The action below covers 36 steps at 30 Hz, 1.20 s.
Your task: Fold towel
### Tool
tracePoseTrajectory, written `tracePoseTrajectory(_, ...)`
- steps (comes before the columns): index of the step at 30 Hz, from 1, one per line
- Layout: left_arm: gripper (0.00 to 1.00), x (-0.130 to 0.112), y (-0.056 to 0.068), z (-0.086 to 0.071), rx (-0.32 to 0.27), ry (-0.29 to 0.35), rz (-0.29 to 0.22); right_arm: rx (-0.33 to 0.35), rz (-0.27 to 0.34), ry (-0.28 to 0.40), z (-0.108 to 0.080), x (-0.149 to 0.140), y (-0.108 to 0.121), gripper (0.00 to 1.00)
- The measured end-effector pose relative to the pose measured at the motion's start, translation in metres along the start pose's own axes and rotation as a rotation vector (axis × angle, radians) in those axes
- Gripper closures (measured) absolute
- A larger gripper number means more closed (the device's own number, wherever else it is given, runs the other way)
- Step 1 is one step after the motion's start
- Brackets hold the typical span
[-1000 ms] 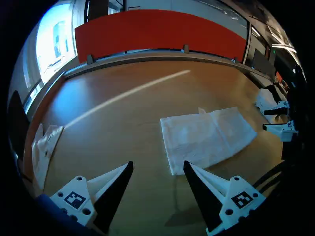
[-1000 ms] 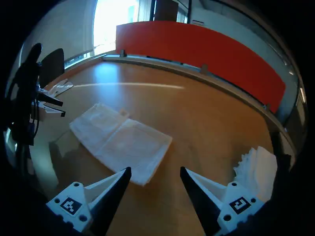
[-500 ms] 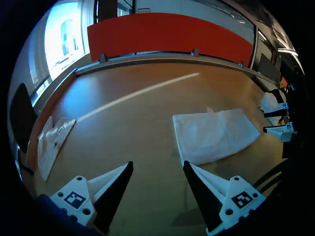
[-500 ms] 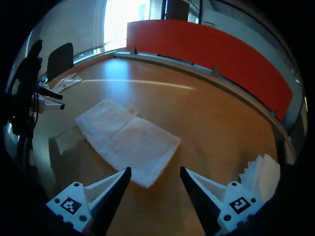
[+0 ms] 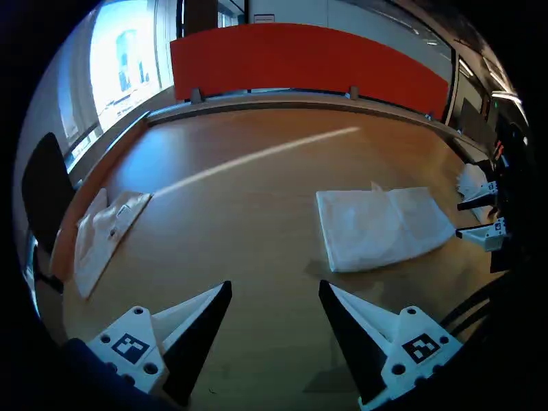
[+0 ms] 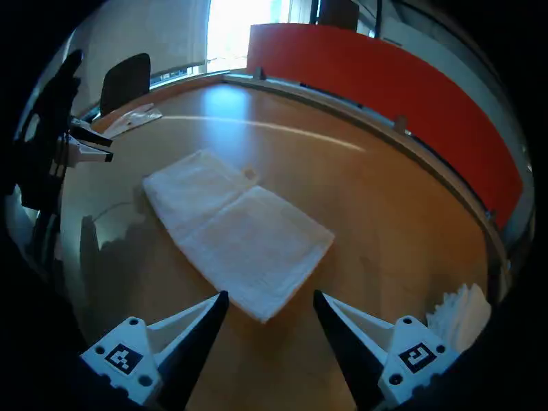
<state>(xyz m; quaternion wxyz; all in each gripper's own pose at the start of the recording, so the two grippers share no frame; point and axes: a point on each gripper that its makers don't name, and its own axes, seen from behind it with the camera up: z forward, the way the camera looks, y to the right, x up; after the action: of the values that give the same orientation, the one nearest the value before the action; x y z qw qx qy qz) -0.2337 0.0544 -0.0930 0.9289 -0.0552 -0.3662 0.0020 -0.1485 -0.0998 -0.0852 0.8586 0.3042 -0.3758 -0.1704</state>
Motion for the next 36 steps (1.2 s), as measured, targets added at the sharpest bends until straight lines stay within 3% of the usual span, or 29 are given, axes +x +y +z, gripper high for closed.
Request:
tracePoseTrajectory(6, 0.06, -0.006, -0.004, -0.007, 0.008, -0.003, -0.012, 0.038, -0.007, -0.035, 0.006, -0.013, -0.003, 0.16)
tracePoseTrajectory(13, 0.06, -0.014, -0.010, -0.014, 0.018, -0.010, -0.018, 0.078, -0.009, -0.089, 0.012, -0.028, -0.007, 0.45)
tracePoseTrajectory(20, 0.06, -0.018, -0.012, -0.016, 0.021, -0.014, -0.025, 0.090, -0.012, -0.092, 0.012, -0.028, -0.007, 0.56)
tracePoseTrajectory(28, 0.06, -0.018, -0.014, -0.018, 0.022, -0.010, -0.022, 0.086, -0.022, -0.092, 0.016, -0.029, -0.006, 0.90)
tracePoseTrajectory(36, 0.06, -0.018, -0.016, -0.018, 0.022, -0.011, -0.023, 0.072, -0.037, -0.058, 0.015, -0.017, -0.005, 0.95)
